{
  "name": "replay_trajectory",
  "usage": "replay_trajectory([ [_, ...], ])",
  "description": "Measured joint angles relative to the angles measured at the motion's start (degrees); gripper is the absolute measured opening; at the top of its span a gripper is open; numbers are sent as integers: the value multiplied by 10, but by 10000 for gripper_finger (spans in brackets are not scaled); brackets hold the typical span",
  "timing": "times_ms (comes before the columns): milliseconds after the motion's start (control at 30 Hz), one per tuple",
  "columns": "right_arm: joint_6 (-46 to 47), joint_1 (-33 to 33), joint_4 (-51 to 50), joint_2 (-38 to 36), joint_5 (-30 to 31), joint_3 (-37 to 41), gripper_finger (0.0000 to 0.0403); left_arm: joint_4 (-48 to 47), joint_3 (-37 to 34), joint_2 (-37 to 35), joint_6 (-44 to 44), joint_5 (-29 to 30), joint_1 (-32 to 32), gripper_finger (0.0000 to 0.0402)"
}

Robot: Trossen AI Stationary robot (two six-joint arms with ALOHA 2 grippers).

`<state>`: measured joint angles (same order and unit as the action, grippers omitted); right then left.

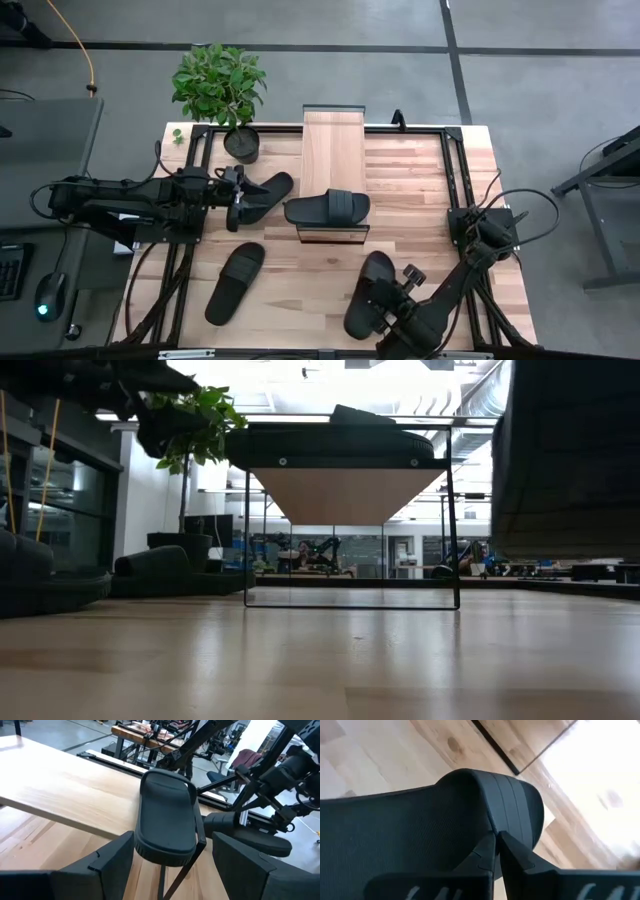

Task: Pick and place slides into the shelf
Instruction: Put the bottom right black slipper on the shelf

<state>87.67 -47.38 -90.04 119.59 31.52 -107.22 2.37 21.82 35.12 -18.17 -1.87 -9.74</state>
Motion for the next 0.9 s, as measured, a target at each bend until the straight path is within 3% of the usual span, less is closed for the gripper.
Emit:
replay_trajectory([
  [333,-68,27,1,-3,9,0,0,-18,0,0,-3,0,0,250],
  [900,-226,38,108,-67,153,-1,0,14,0,0,36,0,0,250],
])
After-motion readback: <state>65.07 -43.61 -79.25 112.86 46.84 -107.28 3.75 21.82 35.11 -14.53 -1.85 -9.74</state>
